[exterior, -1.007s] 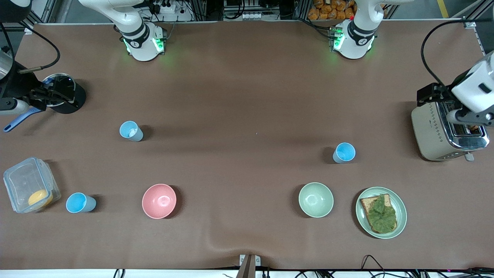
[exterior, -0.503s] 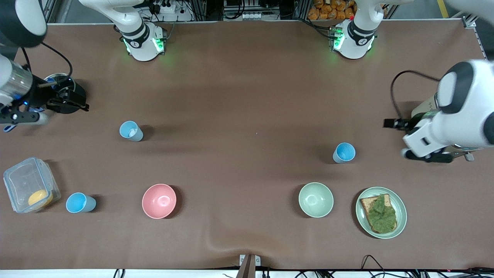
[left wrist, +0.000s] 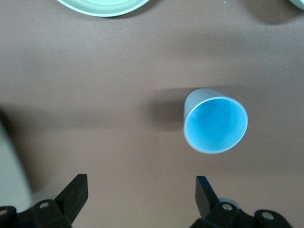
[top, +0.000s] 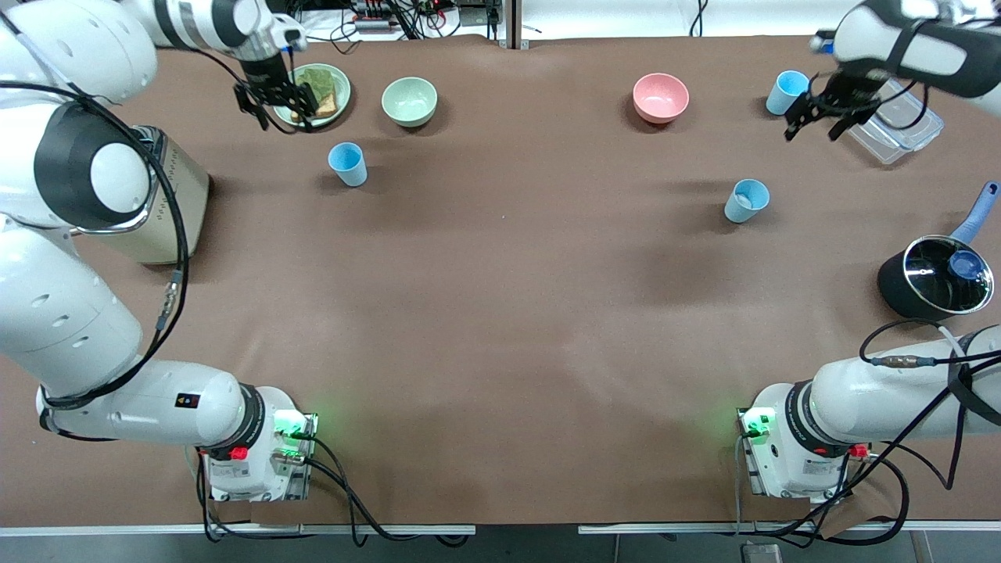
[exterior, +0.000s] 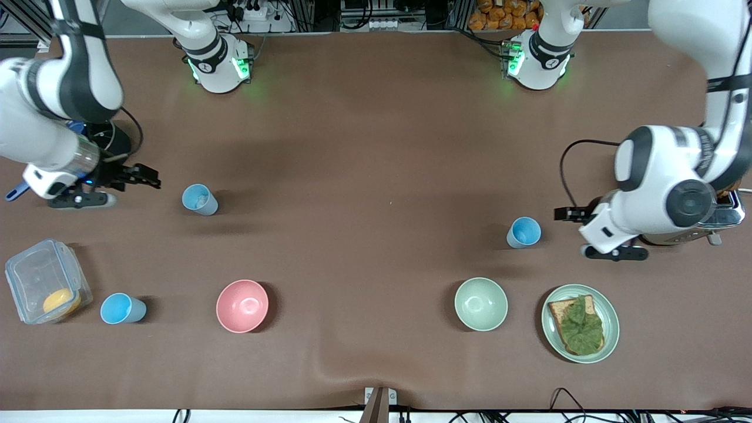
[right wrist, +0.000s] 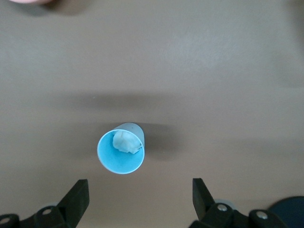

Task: Stack blue cups with both arms

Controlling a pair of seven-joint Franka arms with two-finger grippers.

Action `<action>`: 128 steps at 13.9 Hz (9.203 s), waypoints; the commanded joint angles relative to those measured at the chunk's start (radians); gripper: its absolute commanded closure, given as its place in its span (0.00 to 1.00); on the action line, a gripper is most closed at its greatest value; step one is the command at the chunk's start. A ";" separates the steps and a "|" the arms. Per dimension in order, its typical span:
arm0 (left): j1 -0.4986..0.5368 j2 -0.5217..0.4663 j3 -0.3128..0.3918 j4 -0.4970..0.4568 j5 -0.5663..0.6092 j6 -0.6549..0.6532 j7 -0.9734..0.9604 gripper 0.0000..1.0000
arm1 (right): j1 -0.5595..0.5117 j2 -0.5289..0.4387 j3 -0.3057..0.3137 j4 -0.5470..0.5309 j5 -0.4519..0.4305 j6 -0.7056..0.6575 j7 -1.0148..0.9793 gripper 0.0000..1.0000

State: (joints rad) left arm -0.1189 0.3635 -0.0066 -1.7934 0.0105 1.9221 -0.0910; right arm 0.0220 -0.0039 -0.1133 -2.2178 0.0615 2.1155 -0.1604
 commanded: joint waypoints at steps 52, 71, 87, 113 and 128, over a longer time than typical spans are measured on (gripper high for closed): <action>-0.042 0.132 -0.009 0.074 -0.052 0.198 -0.200 1.00 | 0.837 0.657 0.024 0.576 0.215 0.218 0.771 0.00; -0.253 0.118 -0.202 0.138 -0.044 0.184 -0.712 1.00 | 0.566 0.297 0.011 0.722 0.019 -0.302 0.687 0.00; -0.485 0.166 -0.204 0.172 -0.046 0.120 -0.917 1.00 | 0.127 -0.013 -0.066 0.728 0.021 -0.641 0.049 0.00; -0.132 -0.081 -0.159 0.302 0.036 -0.104 -0.610 0.00 | 0.141 -0.048 -0.069 0.607 -0.015 -0.605 0.015 0.00; 0.008 -0.311 0.007 0.305 0.022 -0.474 0.047 0.00 | 0.159 -0.041 -0.066 0.615 -0.015 -0.577 0.015 0.00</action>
State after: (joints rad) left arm -0.0982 0.0983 -0.0128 -1.4711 0.0273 1.4660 -0.0663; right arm 0.1730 -0.0323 -0.1777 -1.5913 0.0528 1.5299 -0.1430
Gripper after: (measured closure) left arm 0.000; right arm 0.000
